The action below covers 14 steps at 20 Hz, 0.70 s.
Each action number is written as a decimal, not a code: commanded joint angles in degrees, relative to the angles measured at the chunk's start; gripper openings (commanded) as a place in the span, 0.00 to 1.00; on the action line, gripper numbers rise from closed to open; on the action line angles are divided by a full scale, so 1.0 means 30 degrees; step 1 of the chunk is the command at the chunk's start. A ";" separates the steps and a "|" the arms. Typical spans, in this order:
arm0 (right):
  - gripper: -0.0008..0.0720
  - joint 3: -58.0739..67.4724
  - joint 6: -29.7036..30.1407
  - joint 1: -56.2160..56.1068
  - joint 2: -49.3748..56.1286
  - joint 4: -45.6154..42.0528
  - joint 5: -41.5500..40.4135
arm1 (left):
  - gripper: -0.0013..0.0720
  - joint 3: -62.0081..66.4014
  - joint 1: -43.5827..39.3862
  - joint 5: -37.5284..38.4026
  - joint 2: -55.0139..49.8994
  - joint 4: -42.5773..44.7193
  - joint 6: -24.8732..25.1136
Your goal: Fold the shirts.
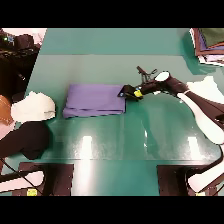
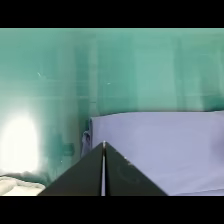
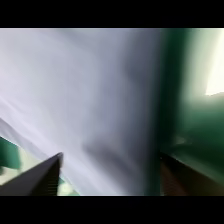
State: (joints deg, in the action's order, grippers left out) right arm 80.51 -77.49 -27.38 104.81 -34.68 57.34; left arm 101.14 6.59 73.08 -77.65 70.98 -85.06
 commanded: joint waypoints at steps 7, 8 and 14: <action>0.03 0.5523 0.1056 -0.1355 0.2718 0.1479 0.0896 | 0.05 -0.0007 -0.0386 0.0182 -0.0015 -0.1938 -0.0153; 0.03 0.5770 0.1049 -0.1064 0.2331 0.1479 0.0838 | 0.05 -0.0007 -0.0940 0.0073 -0.0015 -0.1676 -0.0153; 0.03 0.5748 -0.1042 0.3657 -0.2047 -0.3840 0.1596 | 0.05 -0.0007 -0.4779 -0.0066 -0.0015 -0.0809 0.0000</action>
State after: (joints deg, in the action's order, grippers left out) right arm 97.25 -77.08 -22.74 104.16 -37.19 60.55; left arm 101.12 -3.25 73.23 -77.65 67.81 -85.38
